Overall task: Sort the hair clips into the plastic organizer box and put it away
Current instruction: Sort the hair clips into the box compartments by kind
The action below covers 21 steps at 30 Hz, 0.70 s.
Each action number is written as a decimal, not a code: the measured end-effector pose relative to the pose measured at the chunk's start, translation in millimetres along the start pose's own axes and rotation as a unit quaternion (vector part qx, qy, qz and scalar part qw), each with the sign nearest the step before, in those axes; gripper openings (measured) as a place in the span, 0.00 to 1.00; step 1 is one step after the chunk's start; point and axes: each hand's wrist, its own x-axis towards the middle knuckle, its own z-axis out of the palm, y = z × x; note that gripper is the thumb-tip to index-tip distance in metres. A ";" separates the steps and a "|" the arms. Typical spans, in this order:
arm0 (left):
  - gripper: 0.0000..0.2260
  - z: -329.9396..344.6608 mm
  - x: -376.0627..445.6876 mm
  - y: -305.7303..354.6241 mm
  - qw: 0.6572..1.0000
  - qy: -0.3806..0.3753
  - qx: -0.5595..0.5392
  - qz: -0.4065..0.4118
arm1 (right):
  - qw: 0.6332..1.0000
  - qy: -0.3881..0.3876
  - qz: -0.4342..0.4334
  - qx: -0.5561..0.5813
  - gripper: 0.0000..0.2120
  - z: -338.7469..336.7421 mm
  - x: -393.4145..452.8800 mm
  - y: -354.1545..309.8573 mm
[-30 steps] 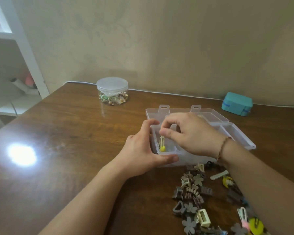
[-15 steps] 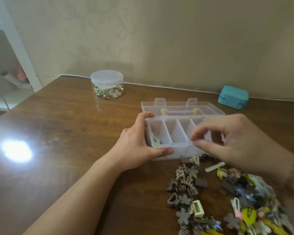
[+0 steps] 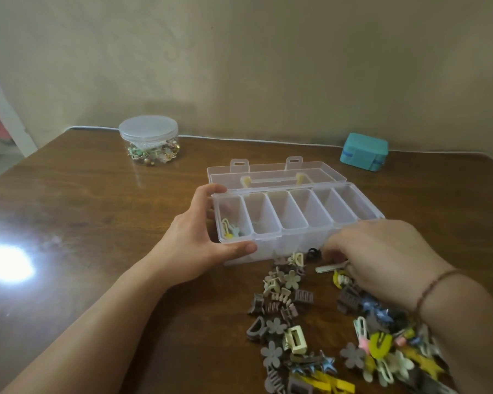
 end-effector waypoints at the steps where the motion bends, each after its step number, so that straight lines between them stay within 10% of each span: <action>1: 0.40 0.2 0.0 -0.1 1.000 -0.001 -0.001 -0.002 | 1.000 0.012 -0.001 -0.010 0.17 1.6 0.2 -1.7; 21: 0.41 0.3 -0.7 -0.2 1.000 -0.003 -0.004 -0.005 | 1.000 0.015 -0.002 0.021 0.07 2.4 -3.7 -7.5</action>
